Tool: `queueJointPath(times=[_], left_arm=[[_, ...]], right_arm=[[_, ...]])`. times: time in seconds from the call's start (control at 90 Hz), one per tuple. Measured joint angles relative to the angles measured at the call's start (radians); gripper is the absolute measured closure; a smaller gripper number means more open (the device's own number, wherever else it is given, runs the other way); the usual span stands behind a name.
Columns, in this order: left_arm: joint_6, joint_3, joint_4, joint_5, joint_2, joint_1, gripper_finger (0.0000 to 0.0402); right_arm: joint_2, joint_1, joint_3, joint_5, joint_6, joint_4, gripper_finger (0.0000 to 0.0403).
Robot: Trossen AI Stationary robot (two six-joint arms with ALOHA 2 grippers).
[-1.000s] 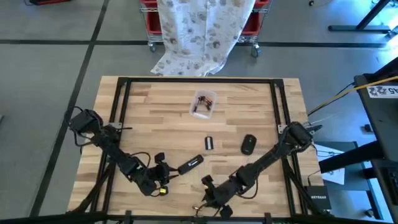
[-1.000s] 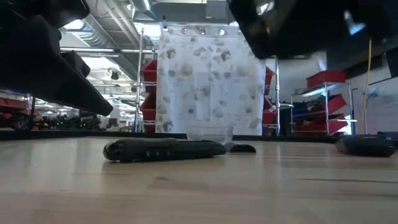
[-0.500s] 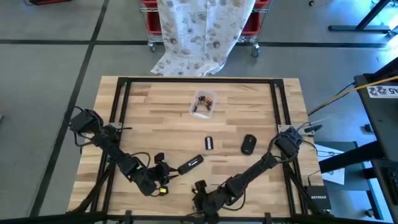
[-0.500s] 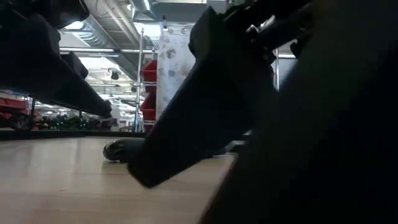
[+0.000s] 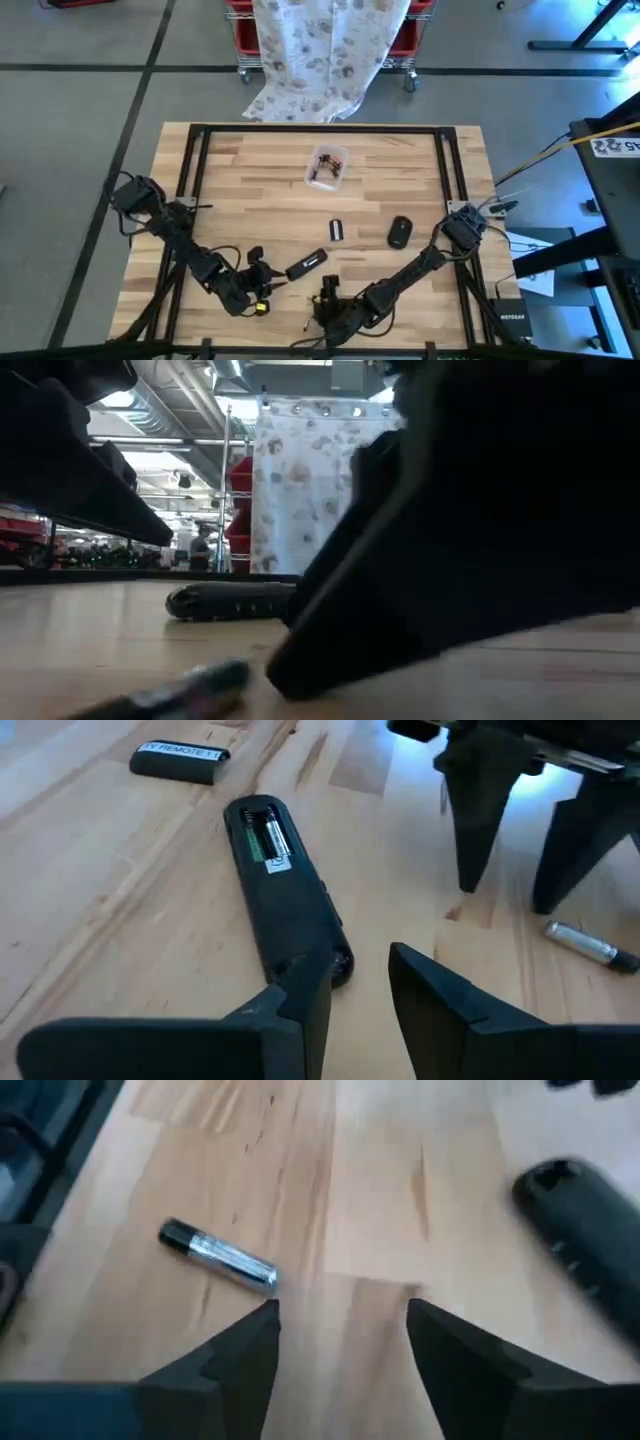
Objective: Insert battery
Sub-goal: Insert the white battery into the remote control
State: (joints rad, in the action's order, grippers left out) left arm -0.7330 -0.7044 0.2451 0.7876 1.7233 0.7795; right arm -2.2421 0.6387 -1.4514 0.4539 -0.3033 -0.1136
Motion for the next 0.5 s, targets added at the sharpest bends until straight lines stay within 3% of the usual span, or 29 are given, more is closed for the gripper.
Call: queueJointPath(times=[0.111,0.322,0.5], left_arm=[[0.0,0.0,0.0,0.0,0.0,0.0,0.0315],[0.002,0.0,-0.004,0.0,0.0,0.0,0.0315],[-0.017,0.0,-0.078,-0.036,0.0,0.009,0.0315]], right_arm=[[0.0,-0.008,-0.026,-0.069,0.164,0.012,0.0212],[-0.006,-0.063,-0.077,-0.318,0.547,0.139,0.0213],[-0.086,-0.148,-0.168,-0.512,0.645,0.168,0.0213]])
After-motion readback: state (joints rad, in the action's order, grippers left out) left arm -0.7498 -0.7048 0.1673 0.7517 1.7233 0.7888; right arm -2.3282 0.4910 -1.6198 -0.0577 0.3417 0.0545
